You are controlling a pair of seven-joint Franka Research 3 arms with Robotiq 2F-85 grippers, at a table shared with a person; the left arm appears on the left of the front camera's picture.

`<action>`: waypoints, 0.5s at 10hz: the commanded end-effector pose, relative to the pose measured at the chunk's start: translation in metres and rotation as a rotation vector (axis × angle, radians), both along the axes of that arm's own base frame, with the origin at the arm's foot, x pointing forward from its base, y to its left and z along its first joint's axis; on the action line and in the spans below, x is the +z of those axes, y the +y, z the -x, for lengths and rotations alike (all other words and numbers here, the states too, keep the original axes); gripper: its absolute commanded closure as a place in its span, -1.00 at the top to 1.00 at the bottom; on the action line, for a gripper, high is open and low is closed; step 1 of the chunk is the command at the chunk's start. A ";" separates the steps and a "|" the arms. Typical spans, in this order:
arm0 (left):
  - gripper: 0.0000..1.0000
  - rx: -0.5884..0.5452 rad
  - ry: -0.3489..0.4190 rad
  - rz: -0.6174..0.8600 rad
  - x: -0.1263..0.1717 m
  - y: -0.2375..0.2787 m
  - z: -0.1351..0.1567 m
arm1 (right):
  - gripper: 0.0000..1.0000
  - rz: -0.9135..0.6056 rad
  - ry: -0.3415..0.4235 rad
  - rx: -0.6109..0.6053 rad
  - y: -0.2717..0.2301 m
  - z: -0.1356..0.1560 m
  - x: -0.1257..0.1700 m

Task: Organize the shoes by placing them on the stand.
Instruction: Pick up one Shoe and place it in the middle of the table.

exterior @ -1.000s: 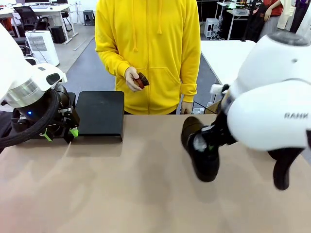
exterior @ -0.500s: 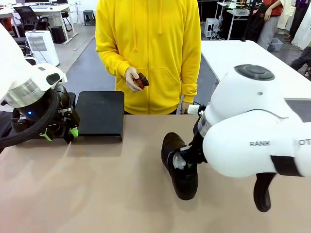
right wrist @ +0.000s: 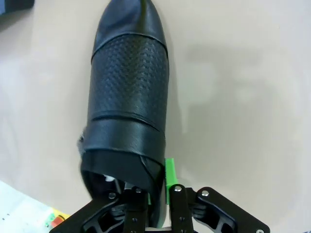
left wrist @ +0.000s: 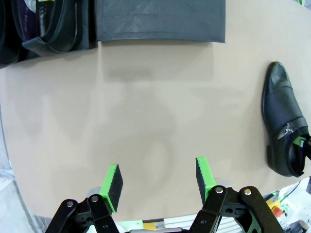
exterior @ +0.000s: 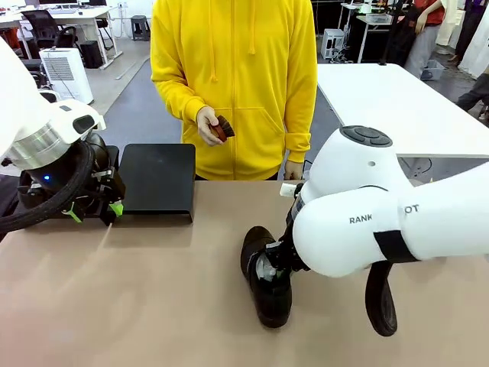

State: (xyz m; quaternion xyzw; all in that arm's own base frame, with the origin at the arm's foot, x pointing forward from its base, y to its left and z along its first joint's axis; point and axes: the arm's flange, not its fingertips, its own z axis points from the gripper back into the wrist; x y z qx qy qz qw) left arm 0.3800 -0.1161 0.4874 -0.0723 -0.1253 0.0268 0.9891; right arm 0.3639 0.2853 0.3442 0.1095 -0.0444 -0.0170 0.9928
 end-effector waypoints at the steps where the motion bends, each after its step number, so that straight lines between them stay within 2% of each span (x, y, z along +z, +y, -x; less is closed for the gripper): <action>1: 0.57 -0.006 -0.009 0.004 -0.001 0.001 0.001 | 0.23 -0.048 0.004 -0.042 0.003 -0.003 0.004; 3: 0.57 -0.006 -0.009 0.004 -0.001 0.001 0.001 | 0.93 -0.049 -0.009 -0.068 -0.006 0.002 0.013; 5: 0.57 -0.006 -0.009 0.004 -0.001 0.001 0.001 | 1.00 -0.051 -0.031 -0.080 -0.020 0.012 0.036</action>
